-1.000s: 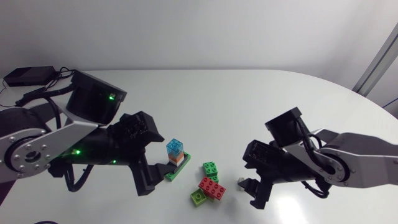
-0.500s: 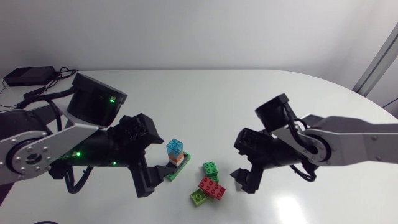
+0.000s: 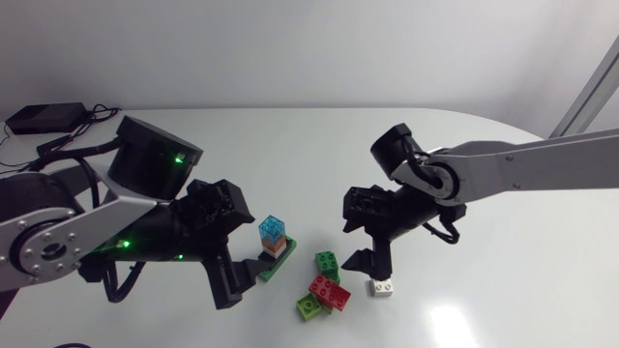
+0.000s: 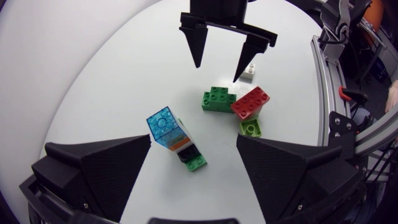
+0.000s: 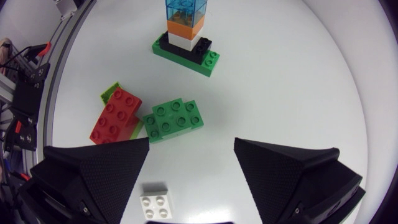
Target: Separate the duplo bricks
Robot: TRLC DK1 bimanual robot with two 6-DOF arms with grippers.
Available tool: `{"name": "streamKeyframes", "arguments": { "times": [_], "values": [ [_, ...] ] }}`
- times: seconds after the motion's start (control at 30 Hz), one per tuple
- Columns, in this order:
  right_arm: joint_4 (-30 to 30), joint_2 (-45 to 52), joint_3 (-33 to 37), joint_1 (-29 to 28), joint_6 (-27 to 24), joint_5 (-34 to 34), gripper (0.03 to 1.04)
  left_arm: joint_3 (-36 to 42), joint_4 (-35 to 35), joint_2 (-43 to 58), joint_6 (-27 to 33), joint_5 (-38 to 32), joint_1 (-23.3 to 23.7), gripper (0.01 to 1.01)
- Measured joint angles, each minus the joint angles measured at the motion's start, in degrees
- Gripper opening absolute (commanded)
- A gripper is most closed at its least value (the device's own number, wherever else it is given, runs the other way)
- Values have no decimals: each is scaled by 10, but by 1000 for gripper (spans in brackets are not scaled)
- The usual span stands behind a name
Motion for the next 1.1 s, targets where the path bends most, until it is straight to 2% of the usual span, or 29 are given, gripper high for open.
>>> {"name": "streamKeyframes", "arguments": {
  "times": [0.2, 0.33, 0.43, 0.63, 0.7, 0.77, 0.8, 1.1],
  "values": [
    [-47, 40, 51, 10, -47, -8, 987, 0, 0, 0, 2, -14, -10, 962],
    [-58, 61, 68, 37, -56, -14, 984, 0, 0, 0, 2, -17, -14, 962],
    [-59, 71, 71, 50, -61, -17, 941, 0, 0, 0, 3, -17, -14, 962],
    [-58, 89, 71, 53, -73, -17, 741, 0, 6, 8, 10, -17, -14, 962],
    [-57, 92, 71, 53, -76, -17, 570, 0, 12, 14, 12, -17, -14, 962],
    [-53, 94, 70, 53, -78, -16, 321, 0, 17, 20, 12, -17, -14, 962],
    [-52, 94, 69, 53, -78, -16, 238, 0, 18, 23, 12, -17, -14, 962],
    [-40, 91, 64, 37, -77, -14, 225, 0, 24, 40, 13, -18, -14, 962]
  ]
}}
